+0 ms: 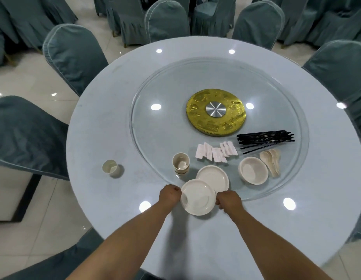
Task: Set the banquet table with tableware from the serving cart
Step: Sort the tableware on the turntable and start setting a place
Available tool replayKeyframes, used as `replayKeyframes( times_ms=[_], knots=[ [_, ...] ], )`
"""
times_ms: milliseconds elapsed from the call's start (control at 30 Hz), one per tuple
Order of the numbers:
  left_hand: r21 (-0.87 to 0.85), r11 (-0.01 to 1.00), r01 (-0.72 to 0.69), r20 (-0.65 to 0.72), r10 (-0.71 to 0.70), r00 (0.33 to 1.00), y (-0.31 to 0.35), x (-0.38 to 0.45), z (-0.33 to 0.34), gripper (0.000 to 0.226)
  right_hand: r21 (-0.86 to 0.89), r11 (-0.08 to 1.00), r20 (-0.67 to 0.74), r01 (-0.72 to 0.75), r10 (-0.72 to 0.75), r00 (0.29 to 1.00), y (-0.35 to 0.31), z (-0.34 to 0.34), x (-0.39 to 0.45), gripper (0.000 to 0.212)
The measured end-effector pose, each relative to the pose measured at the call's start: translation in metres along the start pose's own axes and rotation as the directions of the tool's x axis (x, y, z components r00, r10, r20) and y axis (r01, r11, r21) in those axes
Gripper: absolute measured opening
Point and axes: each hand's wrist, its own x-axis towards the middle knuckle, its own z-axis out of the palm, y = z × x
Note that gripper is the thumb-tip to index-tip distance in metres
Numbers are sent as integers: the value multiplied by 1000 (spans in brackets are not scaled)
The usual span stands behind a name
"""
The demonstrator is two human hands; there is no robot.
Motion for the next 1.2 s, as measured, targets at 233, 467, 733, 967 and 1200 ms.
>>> replayKeyframes(
  times_ms=[233,467,733,967,1200],
  knots=[
    [-37,997,62,-79,-65,995,-59,4,-68,19,-58,998,108,-14,20,994,-36,81,-16,20],
    [-84,985,148,-140,-159,977,-117,17,-128,19,-40,998,223,-46,53,973,-70,158,-17,21],
    [-138,967,212,-149,-232,961,-158,33,-160,26,-74,994,272,-81,99,957,-89,213,-14,19],
    [-110,967,229,-193,-246,950,-172,40,-165,20,-106,990,284,-93,120,951,-86,232,-11,20],
    [-65,981,182,-237,-193,952,-166,37,-164,17,-196,980,276,-35,89,957,-93,223,-14,20]
  ],
)
